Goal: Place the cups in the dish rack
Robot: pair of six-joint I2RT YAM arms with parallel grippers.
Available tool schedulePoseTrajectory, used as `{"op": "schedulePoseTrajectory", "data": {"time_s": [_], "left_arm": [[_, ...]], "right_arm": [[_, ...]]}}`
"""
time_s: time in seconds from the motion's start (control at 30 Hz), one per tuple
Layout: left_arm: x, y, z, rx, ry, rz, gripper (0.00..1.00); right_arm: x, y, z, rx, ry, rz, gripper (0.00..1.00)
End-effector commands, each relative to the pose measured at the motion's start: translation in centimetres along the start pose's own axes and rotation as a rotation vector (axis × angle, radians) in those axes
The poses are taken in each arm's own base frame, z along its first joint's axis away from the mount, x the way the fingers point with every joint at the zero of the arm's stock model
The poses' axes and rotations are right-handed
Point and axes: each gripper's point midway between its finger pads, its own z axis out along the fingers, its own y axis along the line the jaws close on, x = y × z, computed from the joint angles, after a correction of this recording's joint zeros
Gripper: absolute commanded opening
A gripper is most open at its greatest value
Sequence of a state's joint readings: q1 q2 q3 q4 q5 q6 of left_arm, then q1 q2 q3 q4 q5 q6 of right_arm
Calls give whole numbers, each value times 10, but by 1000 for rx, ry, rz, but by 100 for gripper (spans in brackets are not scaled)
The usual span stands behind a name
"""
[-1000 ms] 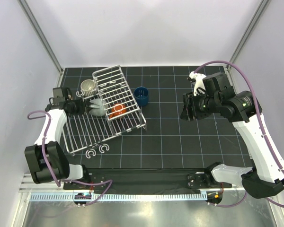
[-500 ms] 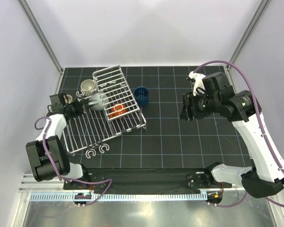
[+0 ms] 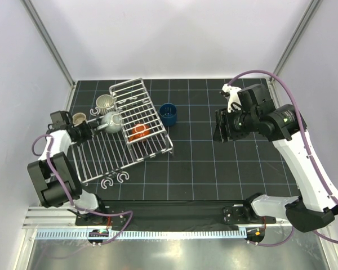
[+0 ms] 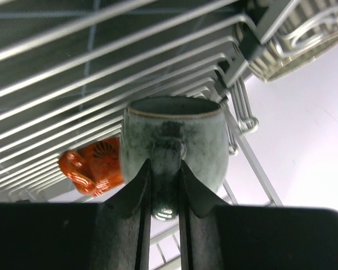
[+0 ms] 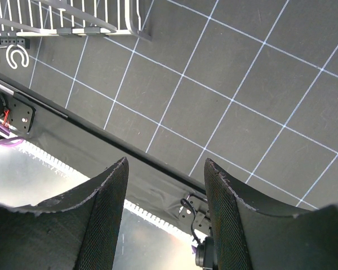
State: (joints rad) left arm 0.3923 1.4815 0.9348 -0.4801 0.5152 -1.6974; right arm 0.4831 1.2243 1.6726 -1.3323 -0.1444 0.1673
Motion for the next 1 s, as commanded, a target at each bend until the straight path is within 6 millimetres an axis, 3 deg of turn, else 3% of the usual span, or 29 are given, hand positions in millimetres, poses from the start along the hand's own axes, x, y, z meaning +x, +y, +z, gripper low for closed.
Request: {"op": "schedulePoseTrajectory", "data": {"time_s": [0.0,0.13,0.37,0.8,0.97], "left_arm": [[-15,13,-3,-103,-72,26,6],[-22,11,-4,-143,-117,60,12],[-32,-2,-9,-142,-188,88,37],[-39,-6,-6,-172,-222,113,55],[-41,-12,-25,-194,-298,170,65]], "right_arm": [[-16,4,-7,-14,-63,-1,58],[-15,3,-4,-14,-57,4,58],[-17,2,0,-17,-58,15,58],[-21,1,8,-23,-47,28,58],[-23,2,9,-26,-52,33,58]]}}
